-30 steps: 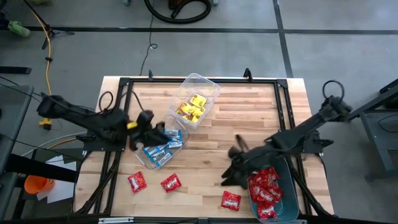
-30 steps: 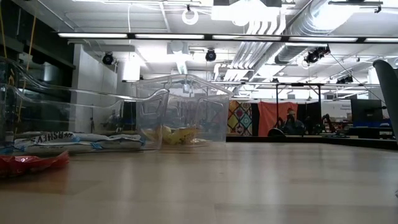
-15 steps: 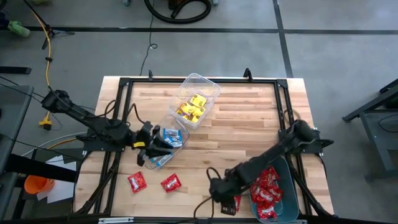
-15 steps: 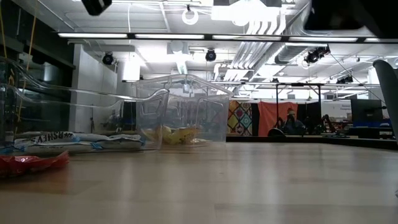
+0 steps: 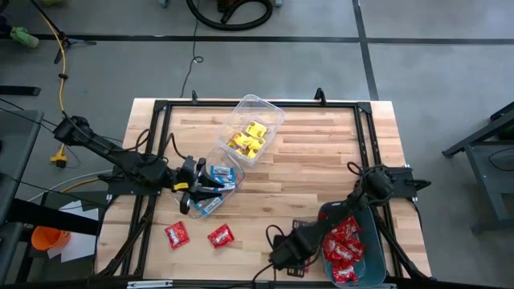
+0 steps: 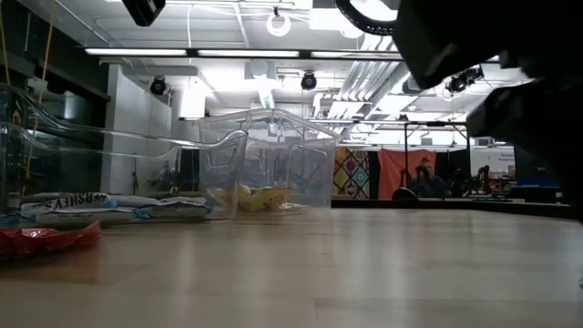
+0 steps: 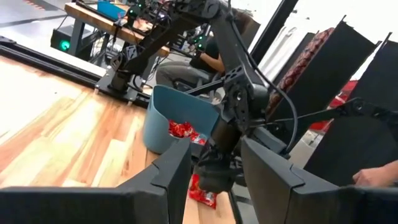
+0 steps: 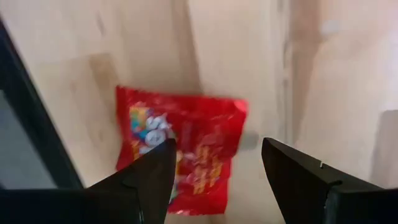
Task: Sort candy
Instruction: Put the red candy into the blue bin
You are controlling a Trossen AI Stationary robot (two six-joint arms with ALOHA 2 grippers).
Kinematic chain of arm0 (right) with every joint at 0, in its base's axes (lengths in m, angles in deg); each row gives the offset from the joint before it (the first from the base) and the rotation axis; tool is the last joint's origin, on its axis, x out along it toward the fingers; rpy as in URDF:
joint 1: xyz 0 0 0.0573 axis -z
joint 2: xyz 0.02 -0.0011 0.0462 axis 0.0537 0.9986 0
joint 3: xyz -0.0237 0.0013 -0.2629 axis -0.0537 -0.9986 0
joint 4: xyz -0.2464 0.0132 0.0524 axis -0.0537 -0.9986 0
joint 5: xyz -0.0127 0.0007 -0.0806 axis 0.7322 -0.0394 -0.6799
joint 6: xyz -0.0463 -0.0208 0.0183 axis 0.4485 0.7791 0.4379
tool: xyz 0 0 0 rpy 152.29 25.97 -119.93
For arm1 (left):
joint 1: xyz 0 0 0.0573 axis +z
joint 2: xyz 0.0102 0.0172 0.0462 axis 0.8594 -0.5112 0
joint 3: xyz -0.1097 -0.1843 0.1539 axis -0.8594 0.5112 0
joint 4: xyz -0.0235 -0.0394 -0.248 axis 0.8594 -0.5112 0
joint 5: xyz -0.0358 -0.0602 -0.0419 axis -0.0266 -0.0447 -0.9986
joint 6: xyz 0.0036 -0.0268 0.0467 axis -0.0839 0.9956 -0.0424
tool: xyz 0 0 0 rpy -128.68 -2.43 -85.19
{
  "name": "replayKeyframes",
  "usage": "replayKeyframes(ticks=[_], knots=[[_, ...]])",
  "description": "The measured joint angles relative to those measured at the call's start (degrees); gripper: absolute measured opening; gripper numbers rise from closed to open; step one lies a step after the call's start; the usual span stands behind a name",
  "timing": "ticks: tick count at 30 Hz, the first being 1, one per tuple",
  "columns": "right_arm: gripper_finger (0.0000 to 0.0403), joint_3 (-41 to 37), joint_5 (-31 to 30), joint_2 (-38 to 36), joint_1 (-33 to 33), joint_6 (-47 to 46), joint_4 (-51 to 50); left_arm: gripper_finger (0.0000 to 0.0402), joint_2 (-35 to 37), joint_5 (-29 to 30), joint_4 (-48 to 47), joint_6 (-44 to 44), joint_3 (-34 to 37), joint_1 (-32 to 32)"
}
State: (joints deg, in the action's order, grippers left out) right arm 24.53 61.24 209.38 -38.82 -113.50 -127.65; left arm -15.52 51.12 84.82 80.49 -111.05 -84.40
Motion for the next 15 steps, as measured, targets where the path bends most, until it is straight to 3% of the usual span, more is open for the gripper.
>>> replayKeyframes(ticks=[8, 11, 15], knots=[[0.0216, 0.0, -2.3, 0.9, -0.9, 2.3, 0.8, 0.0131, 0.0, 0.0, -0.4, -0.1, 0.0, 0.0], [0.0157, 0.2, -1.8, 1.7, -1.5, 3.4, 0.6, 0.0131, 0.0, 0.0, -0.6, -0.1, 0.0, 0.0], [0.0036, 0.3, -2.3, 2.2, -2.4, 2.5, 1.4, 0.0131, 0.0, 0.0, -0.9, -0.1, 0.0, 0.0]])
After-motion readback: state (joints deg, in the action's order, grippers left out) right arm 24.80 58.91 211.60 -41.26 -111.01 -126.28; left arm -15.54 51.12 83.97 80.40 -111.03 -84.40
